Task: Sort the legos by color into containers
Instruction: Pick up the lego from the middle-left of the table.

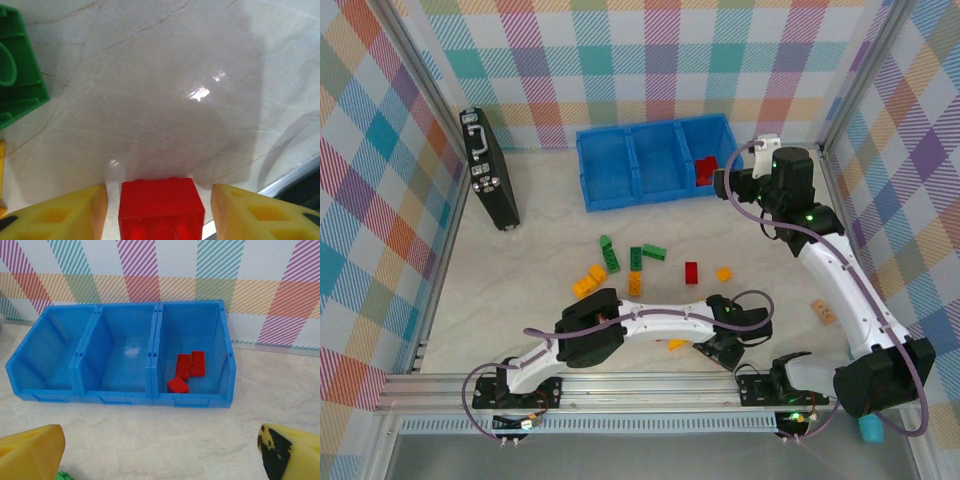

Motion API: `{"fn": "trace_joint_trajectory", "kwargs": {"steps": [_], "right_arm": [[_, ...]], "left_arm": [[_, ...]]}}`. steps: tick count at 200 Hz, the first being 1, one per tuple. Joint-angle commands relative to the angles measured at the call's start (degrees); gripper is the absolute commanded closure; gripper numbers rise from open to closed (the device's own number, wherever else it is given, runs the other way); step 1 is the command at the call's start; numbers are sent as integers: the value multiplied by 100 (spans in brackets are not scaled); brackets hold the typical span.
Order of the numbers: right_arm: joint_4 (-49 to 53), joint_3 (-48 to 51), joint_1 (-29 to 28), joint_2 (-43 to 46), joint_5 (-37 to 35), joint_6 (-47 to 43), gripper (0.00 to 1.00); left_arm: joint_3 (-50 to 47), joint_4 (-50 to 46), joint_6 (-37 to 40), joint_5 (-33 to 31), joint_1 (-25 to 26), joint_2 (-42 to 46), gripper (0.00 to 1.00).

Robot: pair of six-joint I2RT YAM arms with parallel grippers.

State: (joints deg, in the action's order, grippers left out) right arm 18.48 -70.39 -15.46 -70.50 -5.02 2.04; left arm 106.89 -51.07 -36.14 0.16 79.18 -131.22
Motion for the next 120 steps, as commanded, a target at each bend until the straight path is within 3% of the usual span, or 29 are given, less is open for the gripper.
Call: {"fn": "trace_joint_trajectory", "kwargs": {"steps": [1, 48, 74, 120], "right_arm": [[-175, -83, -13, 47, -105, -116, 1], [-163, -14, -18, 91, -249, -81, 1], [-156, 22, -9, 175, -404, -98, 1], [-170, 336, 251, 543, -1089, 459, 1]], "left_arm": [[-50, -61, -59, -136, 52, -78, 51], [-279, 9, -97, -363, 12, 98, 68], [-373, -21, 37, -514, -133, 580, 70], [-256, 438, 877, -994, -1186, 1974, 70]]}}
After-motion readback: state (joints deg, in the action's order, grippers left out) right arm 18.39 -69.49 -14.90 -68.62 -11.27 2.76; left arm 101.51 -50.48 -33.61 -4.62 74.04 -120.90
